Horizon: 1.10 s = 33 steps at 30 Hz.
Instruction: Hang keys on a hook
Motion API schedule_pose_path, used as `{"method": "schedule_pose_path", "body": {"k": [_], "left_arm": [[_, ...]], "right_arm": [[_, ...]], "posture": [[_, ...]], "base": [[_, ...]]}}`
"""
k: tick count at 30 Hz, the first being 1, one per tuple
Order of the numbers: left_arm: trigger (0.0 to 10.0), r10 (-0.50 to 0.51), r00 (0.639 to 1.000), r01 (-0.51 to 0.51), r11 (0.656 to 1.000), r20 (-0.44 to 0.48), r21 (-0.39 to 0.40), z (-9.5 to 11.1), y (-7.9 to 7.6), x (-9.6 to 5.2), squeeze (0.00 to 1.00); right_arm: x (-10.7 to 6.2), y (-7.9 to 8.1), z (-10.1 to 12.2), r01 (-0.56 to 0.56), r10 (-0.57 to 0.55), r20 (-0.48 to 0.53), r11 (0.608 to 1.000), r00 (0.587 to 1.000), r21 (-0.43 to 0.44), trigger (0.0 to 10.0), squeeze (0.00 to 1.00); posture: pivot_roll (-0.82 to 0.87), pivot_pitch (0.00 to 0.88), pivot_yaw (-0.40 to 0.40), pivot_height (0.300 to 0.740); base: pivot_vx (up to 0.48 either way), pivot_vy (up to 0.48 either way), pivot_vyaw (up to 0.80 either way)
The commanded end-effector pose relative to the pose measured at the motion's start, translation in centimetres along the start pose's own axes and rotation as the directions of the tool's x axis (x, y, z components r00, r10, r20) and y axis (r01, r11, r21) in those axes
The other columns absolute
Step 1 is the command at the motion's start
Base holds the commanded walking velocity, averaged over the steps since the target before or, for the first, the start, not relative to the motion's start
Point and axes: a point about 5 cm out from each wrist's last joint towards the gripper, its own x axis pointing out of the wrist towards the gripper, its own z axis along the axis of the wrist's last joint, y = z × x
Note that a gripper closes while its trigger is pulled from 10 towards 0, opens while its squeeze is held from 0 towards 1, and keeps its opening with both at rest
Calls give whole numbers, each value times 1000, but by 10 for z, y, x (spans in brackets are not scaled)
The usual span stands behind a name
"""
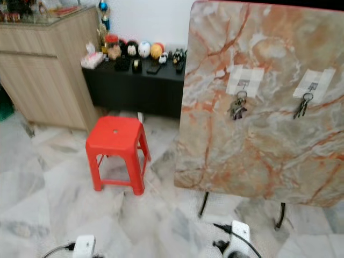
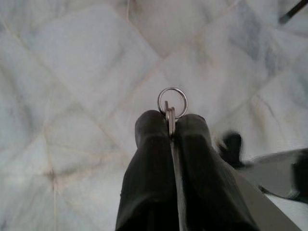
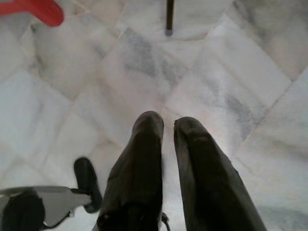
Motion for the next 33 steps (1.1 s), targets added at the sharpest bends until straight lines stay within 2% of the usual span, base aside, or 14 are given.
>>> {"method": "schedule_pose_path", "body": {"k": [1, 13, 16, 19, 21, 33], "left_arm": [[10000, -15, 1000, 15, 1000, 2, -11, 1, -6, 1, 0], [10000, -19, 1000, 19, 1000, 14, -9, 1, -10, 1, 0], [10000, -22, 1000, 22, 1000, 18, -10, 1, -12, 0, 0], [10000, -18, 1000, 18, 1000, 1, -13, -3, -9, 0, 0], [10000, -17, 1000, 17, 1000, -9, -15, -5, -8, -1, 0], [10000, -18, 1000, 18, 1000, -16, -9, -7, -6, -1, 0]], "right_arm": [[-1, -6, 3, 16, -16, 6, 1000, 1000, -9, 10000, 0], [-2, -8, 3, 13, -13, 0, 1000, 1000, -28, 10000, 0], [-2, -9, 4, 19, -19, 0, 997, 1000, -72, 10000, 0], [-2, -11, 2, 27, -29, -15, 995, 999, -101, 10000, 0], [-3, -12, 2, 30, -32, -14, 995, 999, -91, 10000, 0], [-2, -11, 0, 37, -39, -19, 995, 999, -97, 10000, 0]], "posture": [[-23, 0, -74, 740], [-24, 0, -76, 740], [-24, 0, -78, 740], [-25, 0, -80, 740], [-24, 0, -80, 740], [-22, 0, -77, 740]], "base": [[0, -345, 0], [0, -344, 0], [0, -347, 0], [0, -346, 713], [0, -352, 800], [0, -357, 0]]}}
